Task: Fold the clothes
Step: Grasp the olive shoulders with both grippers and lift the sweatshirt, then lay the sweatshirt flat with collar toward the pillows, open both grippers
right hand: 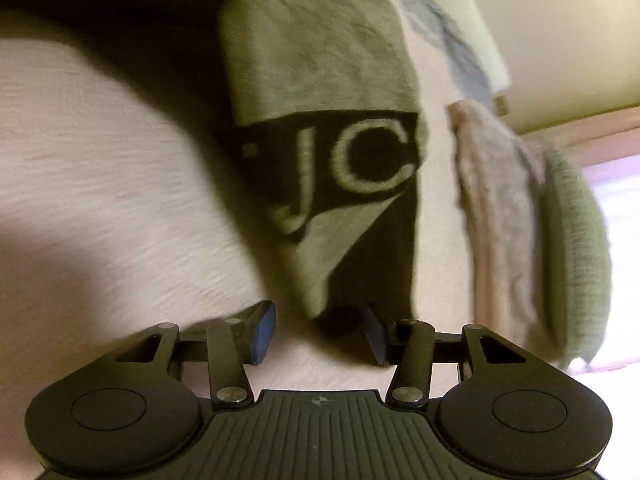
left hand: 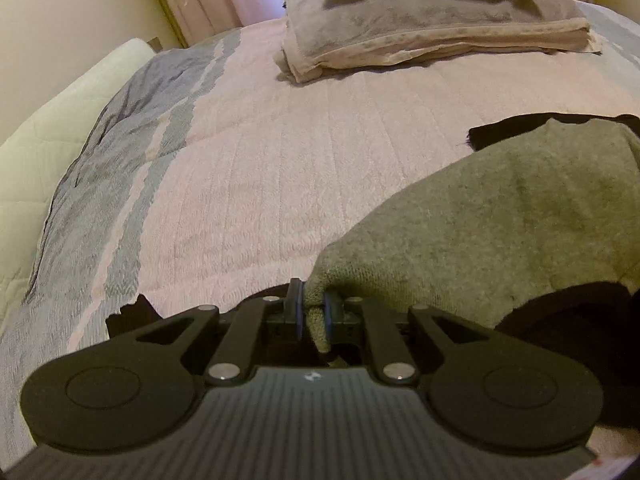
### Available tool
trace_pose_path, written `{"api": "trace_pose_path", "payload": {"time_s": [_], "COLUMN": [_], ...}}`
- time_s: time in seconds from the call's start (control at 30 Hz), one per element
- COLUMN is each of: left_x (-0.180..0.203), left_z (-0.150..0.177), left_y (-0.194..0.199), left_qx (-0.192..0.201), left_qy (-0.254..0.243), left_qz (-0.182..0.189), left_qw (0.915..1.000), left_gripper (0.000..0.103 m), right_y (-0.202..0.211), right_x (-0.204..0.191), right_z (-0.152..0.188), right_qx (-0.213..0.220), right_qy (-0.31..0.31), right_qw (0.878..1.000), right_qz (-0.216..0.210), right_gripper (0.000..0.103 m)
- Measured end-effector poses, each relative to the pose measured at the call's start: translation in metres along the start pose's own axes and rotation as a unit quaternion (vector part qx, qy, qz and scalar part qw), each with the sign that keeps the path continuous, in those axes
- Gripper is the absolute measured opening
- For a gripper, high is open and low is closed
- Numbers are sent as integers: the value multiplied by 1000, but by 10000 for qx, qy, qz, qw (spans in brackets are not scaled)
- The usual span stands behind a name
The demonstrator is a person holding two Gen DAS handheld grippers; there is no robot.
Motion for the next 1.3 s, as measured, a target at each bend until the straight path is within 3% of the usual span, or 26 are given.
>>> {"api": "trace_pose_path", "payload": {"time_s": [0.07, 0.1, 0.13, 0.23, 0.33, 0.53, 0.63, 0.73, 0.93, 1.07, 1.13, 1.17, 1.2, 1.23, 1.27, 1.3], "left_x": [0, 1, 0, -1, 0, -10, -27, -37, -40, -26, -11, -2, 12, 24, 38, 49], "left_z": [1, 0, -1, -11, -23, -58, -73, -85, -136, -195, -234, -256, -275, -290, -305, -314], "left_y": [-1, 1, 4, 27, 66, 190, 263, 327, 410, 391, 348, 318, 284, 249, 209, 171], "left_qx": [-24, 5, 46, 324, 649, 1549, 1936, 2211, 2842, 3049, 2941, 2795, 2557, 2338, 2156, 1881], "left_qy": [45, 31, 18, 2, 6, 543, 882, 884, 671, 437, 287, 345, 373, 329, 261, 232], "left_qz": [-56, -93, -116, -67, -5, 25, -8, -106, -89, 147, 351, 461, 682, 802, 634, 480], "left_qw": [10000, 10000, 9999, 9995, 9979, 9864, 9771, 9712, 9564, 9513, 9547, 9584, 9636, 9684, 9741, 9807], "left_gripper": [10, 10, 9, 9, 9, 9, 9, 9, 9, 9, 9, 10, 11, 21, 24, 39], "right_y": [-18, -21, -20, 13, 80, 244, 324, 391, 459, 454, 429, 407, 373, 329, 290, 256], "right_x": [8, 14, 22, 64, 116, 188, 206, 219, 266, 300, 310, 313, 318, 318, 314, 306], "right_z": [-3, -2, -2, 5, 13, 7, 2, -5, -2, 21, 45, 67, 88, 117, 147, 175], "right_qx": [-118, -155, -177, -110, 7, 347, 550, 698, 738, 641, 338, 120, -136, -631, -1180, -1632], "right_qy": [-301, -575, -865, -1728, -2610, -3233, -3397, -3403, -3470, -3758, -4138, -4424, -4709, -5062, -5338, -5613], "right_qw": [9995, 9982, 9961, 9831, 9567, 9167, 9065, 9043, 8907, 8820, 8790, 8720, 8628, 8473, 8268, 8017], "right_qz": [58, 5, -16, 598, 1291, 2321, 2448, 2481, 2843, 2771, 2344, 2092, 1836, 1478, 1325, 1250], "right_gripper": [25, 7, 0, 0, 0, 0, 0, 0, 0, 0, 0, 3, 18, 40, 47, 53]}}
Point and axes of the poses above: each gripper's, at about its wrist camera, not at the fingertips, and y roughly against the way its jaws point, x to its right, z to its underside, the point moved 10 cm from there along -y, roughly the way its jaws point, and after that the axes turned 1 degree about x, right-handed, at the moved point
